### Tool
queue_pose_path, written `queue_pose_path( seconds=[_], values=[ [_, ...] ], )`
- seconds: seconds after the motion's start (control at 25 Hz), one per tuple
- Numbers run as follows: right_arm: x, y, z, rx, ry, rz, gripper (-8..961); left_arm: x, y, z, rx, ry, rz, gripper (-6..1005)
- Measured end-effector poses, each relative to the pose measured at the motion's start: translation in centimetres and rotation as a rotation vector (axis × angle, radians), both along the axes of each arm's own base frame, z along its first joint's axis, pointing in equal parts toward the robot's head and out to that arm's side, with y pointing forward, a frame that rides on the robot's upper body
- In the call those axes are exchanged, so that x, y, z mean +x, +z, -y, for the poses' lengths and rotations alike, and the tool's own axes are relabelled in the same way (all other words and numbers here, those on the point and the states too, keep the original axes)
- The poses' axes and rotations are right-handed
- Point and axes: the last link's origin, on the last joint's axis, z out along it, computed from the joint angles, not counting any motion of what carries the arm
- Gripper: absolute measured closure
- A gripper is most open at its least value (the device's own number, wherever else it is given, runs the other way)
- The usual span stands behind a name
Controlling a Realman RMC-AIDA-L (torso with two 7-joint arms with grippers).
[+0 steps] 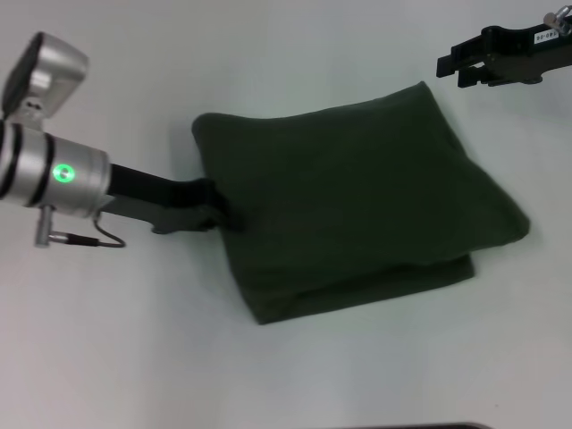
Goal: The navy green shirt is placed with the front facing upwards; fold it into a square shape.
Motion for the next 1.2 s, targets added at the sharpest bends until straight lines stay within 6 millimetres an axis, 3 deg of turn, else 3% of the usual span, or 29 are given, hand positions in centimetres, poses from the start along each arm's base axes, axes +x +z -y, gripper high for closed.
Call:
queue_pose_path(
  seconds=[0.16,0.48,0.92,1.04,1.2],
  values=[
    [0.0,0.0,0.0,-0.001,0.0,0.0,506,-1.2,1.7,-0.5,0.034,0.024,-0.019,960],
    [0.0,0.0,0.0,-0.002,-0.002,-0.002,506,-3.2,4.2,-1.0,0.098,0.071,-0.03,925],
    [-0.7,-0.1,-0.2,-0.012,0.017,-0.011,505,-3.6,5.3,-1.1,0.126,0.032,-0.026,877],
    [-0.7,-0.1,-0.2,-0.012,0.017,-0.013,505,-4.4,7.1,-1.7,0.182,0.049,-0.048,864],
    [-0.6,0.0,-0.1,-0.012,0.012,-0.023,505,-4.5,9.4,-1.9,0.258,0.076,0.019,719]
  ],
)
